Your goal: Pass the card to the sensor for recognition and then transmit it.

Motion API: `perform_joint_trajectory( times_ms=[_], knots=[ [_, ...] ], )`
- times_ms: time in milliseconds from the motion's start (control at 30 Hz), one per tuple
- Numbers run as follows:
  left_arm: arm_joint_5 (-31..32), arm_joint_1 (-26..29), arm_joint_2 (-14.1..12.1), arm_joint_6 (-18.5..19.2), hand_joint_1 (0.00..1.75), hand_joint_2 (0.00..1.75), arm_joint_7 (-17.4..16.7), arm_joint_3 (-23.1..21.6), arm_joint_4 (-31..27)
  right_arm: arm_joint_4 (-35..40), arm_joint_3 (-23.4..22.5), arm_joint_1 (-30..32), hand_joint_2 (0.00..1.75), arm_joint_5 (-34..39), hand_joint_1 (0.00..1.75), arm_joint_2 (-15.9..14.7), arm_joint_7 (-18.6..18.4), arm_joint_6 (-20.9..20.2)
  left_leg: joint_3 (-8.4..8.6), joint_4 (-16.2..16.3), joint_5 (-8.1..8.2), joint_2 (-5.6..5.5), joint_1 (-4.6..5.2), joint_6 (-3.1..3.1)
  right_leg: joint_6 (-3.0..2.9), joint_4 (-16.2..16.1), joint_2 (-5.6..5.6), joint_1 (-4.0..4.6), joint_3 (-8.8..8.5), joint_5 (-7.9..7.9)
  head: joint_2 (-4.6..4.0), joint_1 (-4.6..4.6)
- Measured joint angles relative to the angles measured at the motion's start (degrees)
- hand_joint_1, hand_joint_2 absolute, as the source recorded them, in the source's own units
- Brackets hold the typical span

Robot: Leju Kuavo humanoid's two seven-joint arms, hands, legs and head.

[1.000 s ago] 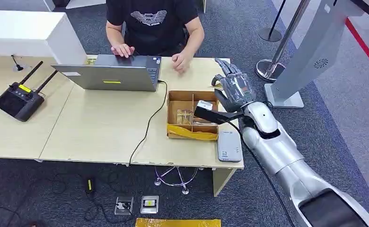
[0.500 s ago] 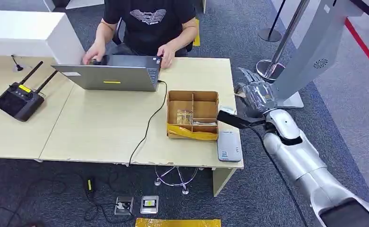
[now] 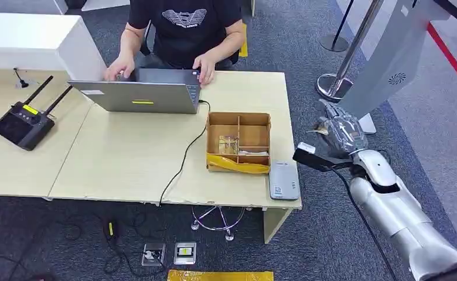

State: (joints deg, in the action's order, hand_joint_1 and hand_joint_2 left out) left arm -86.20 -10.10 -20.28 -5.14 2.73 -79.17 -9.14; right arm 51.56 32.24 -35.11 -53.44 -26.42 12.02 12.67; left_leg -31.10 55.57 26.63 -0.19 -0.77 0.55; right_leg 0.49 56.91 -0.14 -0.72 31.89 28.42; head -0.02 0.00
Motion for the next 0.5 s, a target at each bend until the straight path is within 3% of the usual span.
perform_joint_trajectory(
  times_ms=[500],
  knots=[
    [0.9, 0.0, -0.2, 0.3, 0.00, 0.00, 0.0, 0.0, 0.0, 0.9, 0.9, 6.8, 1.75, 3.2, 1.75, -5.0, 0.7, 2.8, -0.03, 0.0, 0.01, -0.03, 0.01, -0.02, 0.00, 0.0, -0.02, -0.01, 0.00, 0.00, 0.00, 0.00]
  ],
)
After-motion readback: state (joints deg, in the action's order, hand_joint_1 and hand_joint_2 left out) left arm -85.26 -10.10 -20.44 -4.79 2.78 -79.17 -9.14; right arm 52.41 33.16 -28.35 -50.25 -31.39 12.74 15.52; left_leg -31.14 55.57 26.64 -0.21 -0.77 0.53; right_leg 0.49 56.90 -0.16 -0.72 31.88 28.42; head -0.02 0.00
